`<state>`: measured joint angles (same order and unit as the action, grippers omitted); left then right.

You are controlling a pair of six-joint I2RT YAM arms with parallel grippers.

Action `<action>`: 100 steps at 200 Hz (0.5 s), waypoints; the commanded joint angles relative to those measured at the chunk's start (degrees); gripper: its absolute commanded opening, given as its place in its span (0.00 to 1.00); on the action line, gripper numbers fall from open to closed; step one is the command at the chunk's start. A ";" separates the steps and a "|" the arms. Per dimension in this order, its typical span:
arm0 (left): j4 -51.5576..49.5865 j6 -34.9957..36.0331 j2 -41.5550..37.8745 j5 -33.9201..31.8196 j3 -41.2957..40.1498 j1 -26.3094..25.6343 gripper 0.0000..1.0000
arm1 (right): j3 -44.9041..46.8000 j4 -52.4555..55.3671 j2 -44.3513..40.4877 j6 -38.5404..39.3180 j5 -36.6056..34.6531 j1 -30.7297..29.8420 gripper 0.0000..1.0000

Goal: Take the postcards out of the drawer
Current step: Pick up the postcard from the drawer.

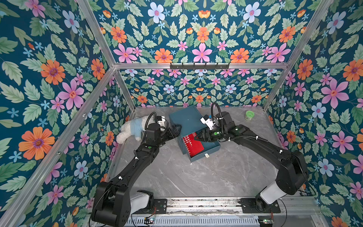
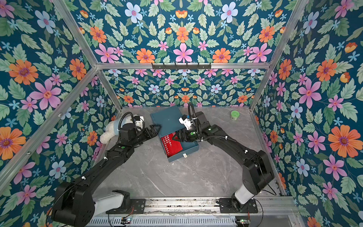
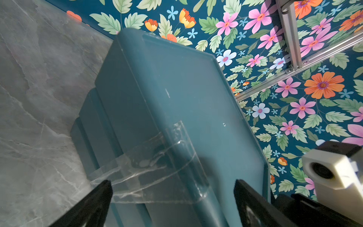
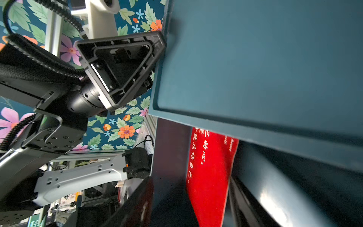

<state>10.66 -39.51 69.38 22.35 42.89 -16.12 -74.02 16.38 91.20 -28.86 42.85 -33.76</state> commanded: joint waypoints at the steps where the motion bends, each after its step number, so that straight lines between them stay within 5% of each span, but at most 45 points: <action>1: 1.51 -0.50 -0.27 0.06 0.09 0.05 1.00 | 0.47 -5.09 -0.82 -3.55 2.89 0.02 0.62; 100: 1.90 -1.09 -0.69 0.07 -0.17 0.04 1.00 | 2.70 -6.56 -0.14 -7.26 2.64 0.01 0.36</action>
<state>10.90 -40.29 69.32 22.37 42.78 -16.12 -71.07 10.48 90.91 -34.96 46.19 -33.74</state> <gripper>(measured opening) 0.996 0.403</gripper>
